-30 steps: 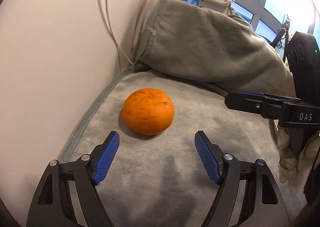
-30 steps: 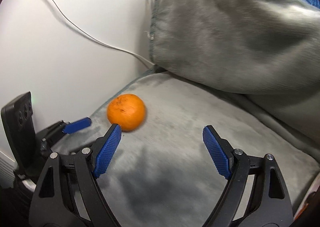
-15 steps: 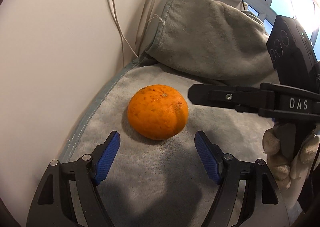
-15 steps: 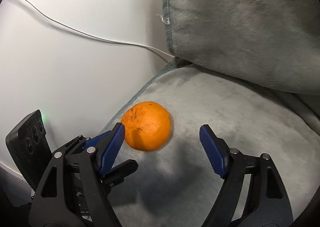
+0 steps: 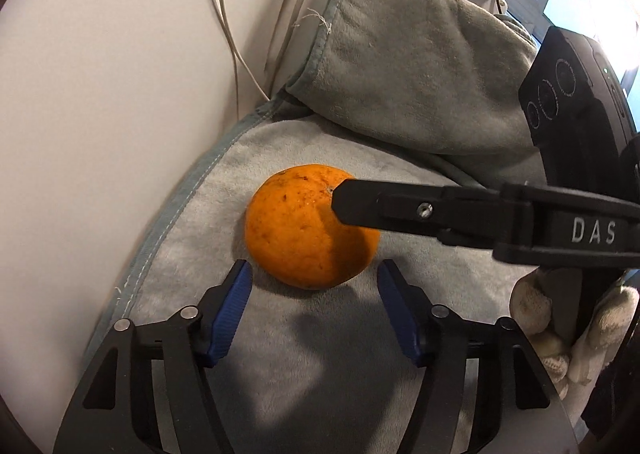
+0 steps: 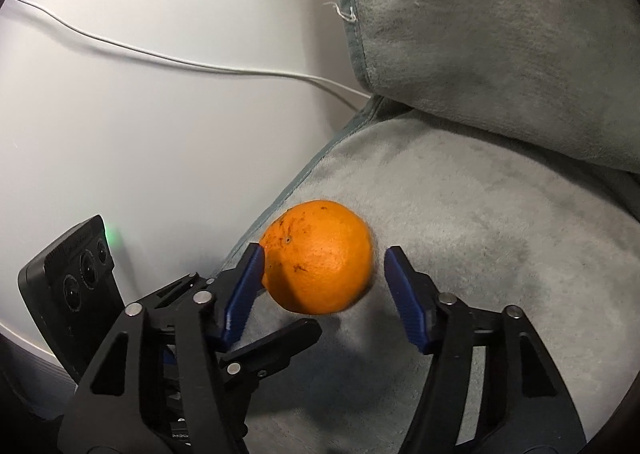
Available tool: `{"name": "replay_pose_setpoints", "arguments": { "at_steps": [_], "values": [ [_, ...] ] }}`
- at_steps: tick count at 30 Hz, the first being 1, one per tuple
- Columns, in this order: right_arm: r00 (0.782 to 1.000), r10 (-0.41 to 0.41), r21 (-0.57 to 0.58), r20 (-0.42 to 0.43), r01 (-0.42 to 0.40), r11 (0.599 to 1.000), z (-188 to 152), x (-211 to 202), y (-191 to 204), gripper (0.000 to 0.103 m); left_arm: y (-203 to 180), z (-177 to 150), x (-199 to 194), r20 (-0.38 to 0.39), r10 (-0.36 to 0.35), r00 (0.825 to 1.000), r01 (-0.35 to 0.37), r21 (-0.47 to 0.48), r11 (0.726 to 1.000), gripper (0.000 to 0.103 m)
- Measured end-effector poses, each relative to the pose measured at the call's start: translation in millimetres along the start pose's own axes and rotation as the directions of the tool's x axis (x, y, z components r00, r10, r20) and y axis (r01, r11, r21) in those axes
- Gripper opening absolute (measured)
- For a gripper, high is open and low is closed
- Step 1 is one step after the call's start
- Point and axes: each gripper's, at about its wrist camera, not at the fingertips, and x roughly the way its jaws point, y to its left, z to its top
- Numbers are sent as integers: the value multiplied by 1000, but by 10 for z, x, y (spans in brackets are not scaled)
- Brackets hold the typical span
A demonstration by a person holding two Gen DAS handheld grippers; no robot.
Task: Organize fruits
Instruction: 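Close the left gripper on the orange while the right gripper clamps its other side, then lift the orange with both grippers and carry it over the plate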
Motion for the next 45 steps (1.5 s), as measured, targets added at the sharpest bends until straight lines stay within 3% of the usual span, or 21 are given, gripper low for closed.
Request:
{"name": "replay_pose_setpoints", "arguments": {
  "at_steps": [2, 20, 45],
  "values": [
    [1000, 12, 8, -7, -12, 1000, -2, 37, -16, 59, 15, 9, 7, -10, -6, 1000, 6, -6, 1000, 56],
    [1000, 16, 11, 20, -16, 1000, -74, -152, 20, 54, -60, 32, -129, 9, -26, 1000, 26, -6, 1000, 55],
    [987, -53, 19, 149, 50, 999, -394, -1123, -93, 53, -981, 17, -414, 51, -95, 994, 87, 139, 986, 55]
  ]
}}
